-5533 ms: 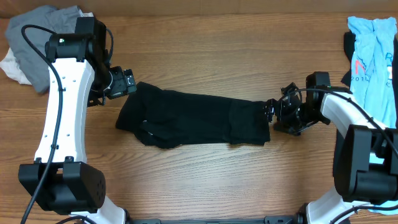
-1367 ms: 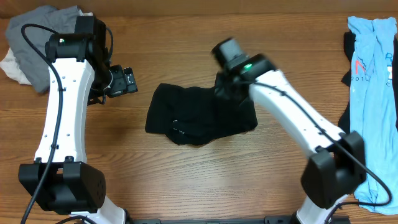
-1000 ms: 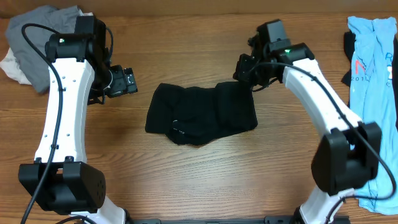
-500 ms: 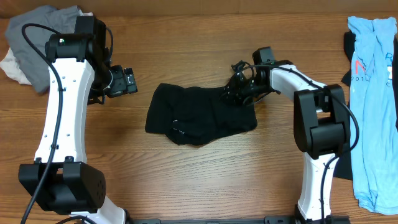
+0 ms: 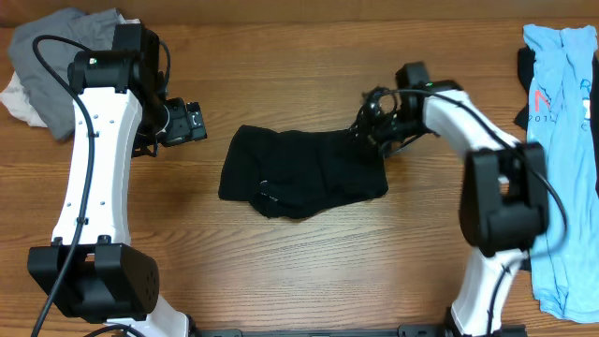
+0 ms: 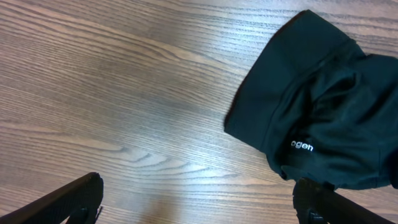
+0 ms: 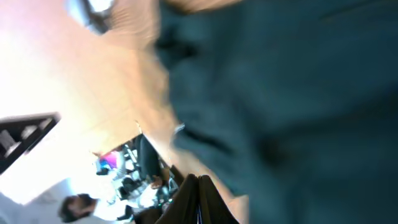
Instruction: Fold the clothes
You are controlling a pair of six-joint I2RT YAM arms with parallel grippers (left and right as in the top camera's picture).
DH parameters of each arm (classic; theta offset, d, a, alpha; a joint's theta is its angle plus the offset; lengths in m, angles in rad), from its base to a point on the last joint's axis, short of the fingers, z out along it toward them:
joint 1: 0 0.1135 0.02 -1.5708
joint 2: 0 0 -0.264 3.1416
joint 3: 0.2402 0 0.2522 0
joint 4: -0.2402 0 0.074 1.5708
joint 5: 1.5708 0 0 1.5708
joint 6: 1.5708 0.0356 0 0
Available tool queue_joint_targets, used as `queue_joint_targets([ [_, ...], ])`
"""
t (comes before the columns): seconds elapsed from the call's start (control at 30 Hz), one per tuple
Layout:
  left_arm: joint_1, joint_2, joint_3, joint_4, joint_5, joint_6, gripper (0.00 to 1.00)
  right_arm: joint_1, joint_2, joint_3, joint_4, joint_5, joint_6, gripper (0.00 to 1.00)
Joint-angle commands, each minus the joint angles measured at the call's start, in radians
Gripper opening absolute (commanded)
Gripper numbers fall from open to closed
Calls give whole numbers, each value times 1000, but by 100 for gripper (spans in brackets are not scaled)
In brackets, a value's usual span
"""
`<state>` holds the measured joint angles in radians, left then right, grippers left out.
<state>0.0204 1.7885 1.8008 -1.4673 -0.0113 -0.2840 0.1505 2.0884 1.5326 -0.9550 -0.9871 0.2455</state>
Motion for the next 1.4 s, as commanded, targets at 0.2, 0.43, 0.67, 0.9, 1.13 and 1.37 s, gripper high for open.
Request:
queue_joint_targets([
  [0.2,3,-16,19,0,8,19,100,7,-123,-41,-121,18,-168,7],
  [0.43,3,-16,19,0,8,19,100,8,-114,-304,129,-54,-128,13],
  [0.67,3,-16,19,0,8,19,100,12,-33,-491,353,-80,3,14],
  [0.9,3,-16,19,0,8,19,100,6,-52,-443,360,-32,66,12],
  [1.13,3,-15,8,12,13,34,100,5,-220,-290,195,116,66,17],
  [1.37,3,39,-55,119,186,137,100,5,-386,-130,-20,386,67,100],
])
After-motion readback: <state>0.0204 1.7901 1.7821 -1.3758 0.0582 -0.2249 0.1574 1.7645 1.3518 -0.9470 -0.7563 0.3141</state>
